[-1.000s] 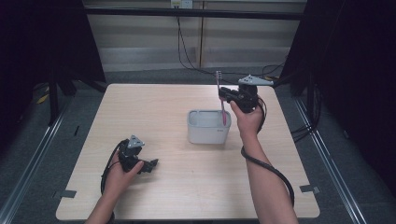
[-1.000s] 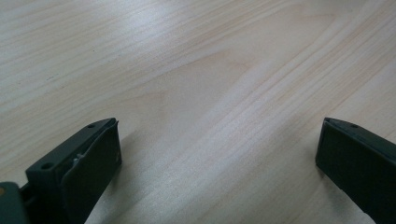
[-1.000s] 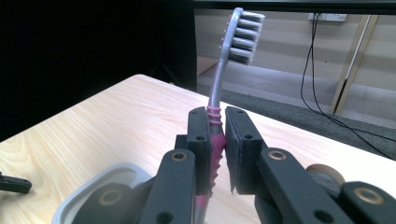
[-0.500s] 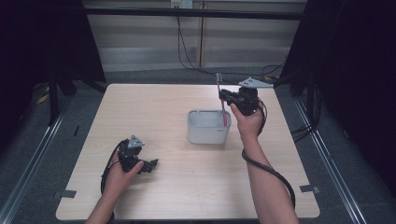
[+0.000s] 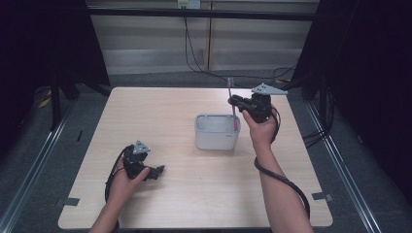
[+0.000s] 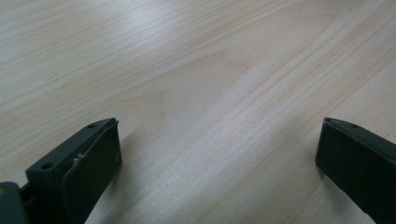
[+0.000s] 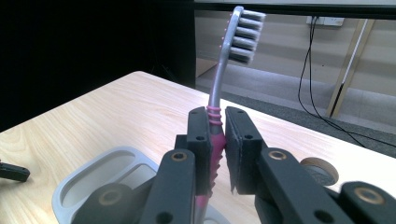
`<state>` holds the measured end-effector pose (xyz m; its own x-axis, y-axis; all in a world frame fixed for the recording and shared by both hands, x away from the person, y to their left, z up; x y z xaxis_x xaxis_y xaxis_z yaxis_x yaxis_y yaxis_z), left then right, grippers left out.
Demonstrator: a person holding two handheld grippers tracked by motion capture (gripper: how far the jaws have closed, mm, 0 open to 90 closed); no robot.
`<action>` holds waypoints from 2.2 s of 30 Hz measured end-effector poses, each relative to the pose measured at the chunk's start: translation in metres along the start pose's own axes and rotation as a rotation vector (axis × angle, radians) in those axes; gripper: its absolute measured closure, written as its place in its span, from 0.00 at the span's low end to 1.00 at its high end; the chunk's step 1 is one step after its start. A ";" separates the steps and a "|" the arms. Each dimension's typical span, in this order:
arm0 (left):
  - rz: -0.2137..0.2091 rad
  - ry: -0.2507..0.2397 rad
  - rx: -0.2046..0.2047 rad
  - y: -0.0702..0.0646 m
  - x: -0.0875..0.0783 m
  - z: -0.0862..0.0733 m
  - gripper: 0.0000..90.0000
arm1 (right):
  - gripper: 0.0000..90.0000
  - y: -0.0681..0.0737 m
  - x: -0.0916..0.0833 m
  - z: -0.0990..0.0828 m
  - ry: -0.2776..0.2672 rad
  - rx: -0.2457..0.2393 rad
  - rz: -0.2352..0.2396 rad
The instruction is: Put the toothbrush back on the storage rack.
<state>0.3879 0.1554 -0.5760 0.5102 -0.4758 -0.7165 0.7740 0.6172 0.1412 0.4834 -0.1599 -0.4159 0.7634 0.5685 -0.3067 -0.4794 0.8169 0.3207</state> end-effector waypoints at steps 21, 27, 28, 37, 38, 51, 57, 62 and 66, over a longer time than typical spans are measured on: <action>-0.002 -0.002 -0.001 0.000 0.000 0.000 0.00 | 0.90 0.001 -0.008 -0.005 -0.008 -0.030 0.004; -0.001 -0.001 -0.001 0.000 0.000 0.000 0.00 | 0.90 0.001 -0.010 -0.009 -0.007 -0.028 0.010; 0.000 -0.002 0.000 0.000 0.000 0.000 0.00 | 0.90 0.001 -0.010 -0.009 -0.007 -0.030 0.008; -0.001 -0.002 -0.001 0.000 0.000 0.000 0.00 | 0.90 -0.001 -0.013 -0.014 -0.006 -0.022 0.005; 0.000 -0.001 0.000 0.000 0.000 0.000 0.00 | 0.90 -0.001 -0.014 -0.015 -0.005 -0.024 0.007; 0.000 -0.002 0.000 0.000 0.000 0.000 0.00 | 0.90 0.001 -0.023 -0.018 -0.002 -0.027 0.013; 0.000 -0.001 0.000 0.000 0.000 0.000 0.00 | 0.90 0.002 -0.028 -0.018 0.000 -0.031 0.022; 0.000 -0.001 0.000 0.000 0.000 0.000 0.00 | 0.90 0.003 -0.030 -0.020 0.009 -0.032 0.022; -0.001 -0.003 -0.004 0.000 0.000 0.000 0.00 | 0.90 0.003 -0.031 -0.025 0.013 -0.026 0.028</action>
<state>0.3878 0.1549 -0.5761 0.5102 -0.4784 -0.7147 0.7730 0.6194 0.1373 0.4474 -0.1723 -0.4279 0.7437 0.5924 -0.3100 -0.5118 0.8027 0.3061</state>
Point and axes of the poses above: each handheld gripper's, and its own axes: x roughly forward along the jaws, z roughly out of its top, y roughly to its left, the point moved 9 cm from there along x, roughly forward along the jaws, and after that the axes turned 13 degrees about x, right-handed, at the moved point
